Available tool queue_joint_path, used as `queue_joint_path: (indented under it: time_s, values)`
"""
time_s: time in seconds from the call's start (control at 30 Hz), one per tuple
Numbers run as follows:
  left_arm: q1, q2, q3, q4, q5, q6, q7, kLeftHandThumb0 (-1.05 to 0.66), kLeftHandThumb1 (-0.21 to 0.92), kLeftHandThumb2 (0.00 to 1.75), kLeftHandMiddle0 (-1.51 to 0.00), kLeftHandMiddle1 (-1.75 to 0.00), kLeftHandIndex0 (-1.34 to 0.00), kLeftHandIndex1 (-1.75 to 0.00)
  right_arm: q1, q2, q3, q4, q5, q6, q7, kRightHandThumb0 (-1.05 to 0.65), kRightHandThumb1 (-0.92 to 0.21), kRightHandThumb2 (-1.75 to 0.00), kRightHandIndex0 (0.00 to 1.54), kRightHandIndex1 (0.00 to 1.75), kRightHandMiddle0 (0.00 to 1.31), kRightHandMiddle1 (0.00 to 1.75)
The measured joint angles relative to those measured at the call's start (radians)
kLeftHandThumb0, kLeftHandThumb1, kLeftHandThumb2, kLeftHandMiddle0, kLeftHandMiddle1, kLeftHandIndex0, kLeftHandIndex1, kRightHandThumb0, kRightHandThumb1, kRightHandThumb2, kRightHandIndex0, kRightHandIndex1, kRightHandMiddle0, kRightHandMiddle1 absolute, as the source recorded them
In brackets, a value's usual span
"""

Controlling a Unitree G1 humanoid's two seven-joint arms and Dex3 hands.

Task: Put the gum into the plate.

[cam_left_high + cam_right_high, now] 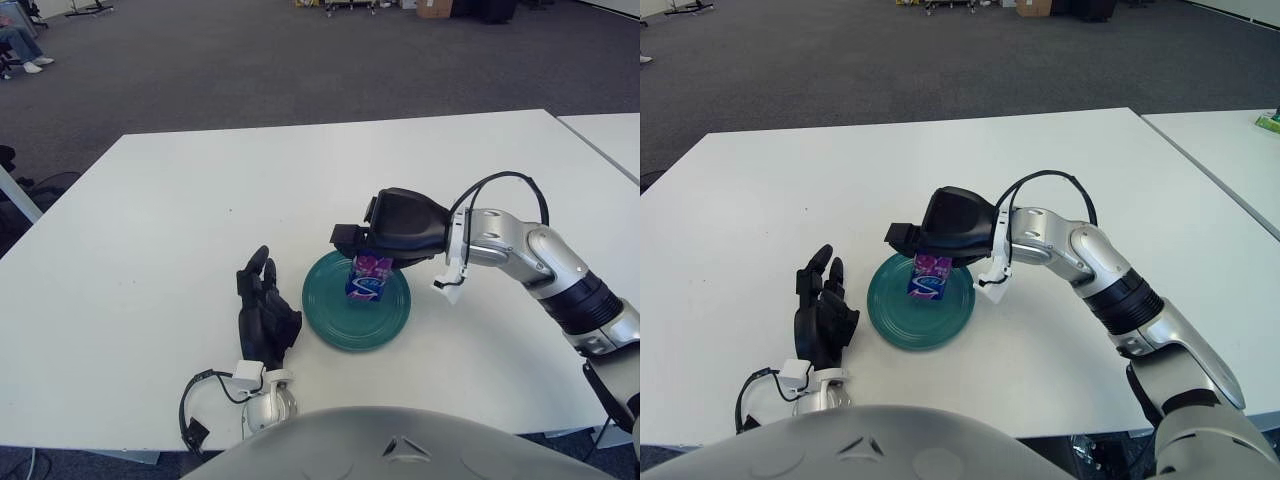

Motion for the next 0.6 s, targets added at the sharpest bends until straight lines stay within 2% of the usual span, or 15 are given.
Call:
queue_joint_path:
  time_s: [0.03, 0.07, 0.1, 0.17, 0.3, 0.47, 0.6]
  values:
    - [0.0, 0.0, 0.0, 0.0, 0.002, -0.003, 0.0, -0.9, 0.92, 1.01, -0.3, 0.0, 0.0, -0.67, 0.0, 0.0, 0.0, 0.001, -0.01, 0.005, 0.012, -0.54, -0.88, -0.64, 0.34, 0.89, 0.12, 1.28]
    - [0.0, 0.0, -0.001, 0.001, 0.003, -0.006, 0.0, -0.9, 0.92, 1.01, -0.3, 0.0, 0.0, -0.67, -0.001, 0.0, 0.0, 0.002, -0.019, 0.008, 0.022, -0.58, -0.89, -0.66, 0.32, 0.76, 0.1, 1.15]
    - [0.0, 0.0, -0.001, 0.001, 0.005, -0.009, 0.0, -0.91, 0.92, 1.01, -0.3, 0.0, 0.0, -0.66, -0.001, 0.0, 0.0, 0.003, -0.029, 0.012, 0.037, -0.66, -0.9, -0.7, 0.29, 0.53, 0.06, 0.93]
    - [-0.001, 0.0, -0.002, 0.001, 0.007, -0.011, 0.001, -0.91, 0.92, 1.01, -0.29, 0.0, 0.0, -0.63, -0.003, -0.001, 0.001, 0.003, -0.046, 0.018, 0.066, -0.78, -0.91, -0.8, 0.23, 0.26, 0.03, 0.58]
    - [-0.001, 0.001, -0.003, 0.002, 0.007, -0.016, 0.0, -0.93, 0.92, 1.01, -0.26, 0.0, 0.0, -0.55, -0.007, -0.003, 0.004, 0.003, -0.051, 0.019, 0.127, -0.92, -0.92, -0.93, 0.12, 0.07, 0.0, 0.22]
    - [-0.002, 0.002, 0.0, 0.008, 0.002, -0.025, -0.004, -0.94, 0.92, 1.01, -0.24, 0.0, 0.0, -0.49, -0.009, -0.006, 0.003, 0.003, -0.019, 0.018, 0.18, -1.02, -0.92, -0.99, 0.05, 0.01, 0.0, 0.05]
    - [-0.003, 0.002, 0.004, 0.01, -0.001, -0.031, -0.006, -0.95, 0.92, 1.0, -0.24, 0.0, 0.0, -0.47, -0.008, -0.005, -0.001, 0.004, 0.011, 0.018, 0.191, -1.04, -0.92, -1.01, 0.02, 0.0, 0.0, 0.01]
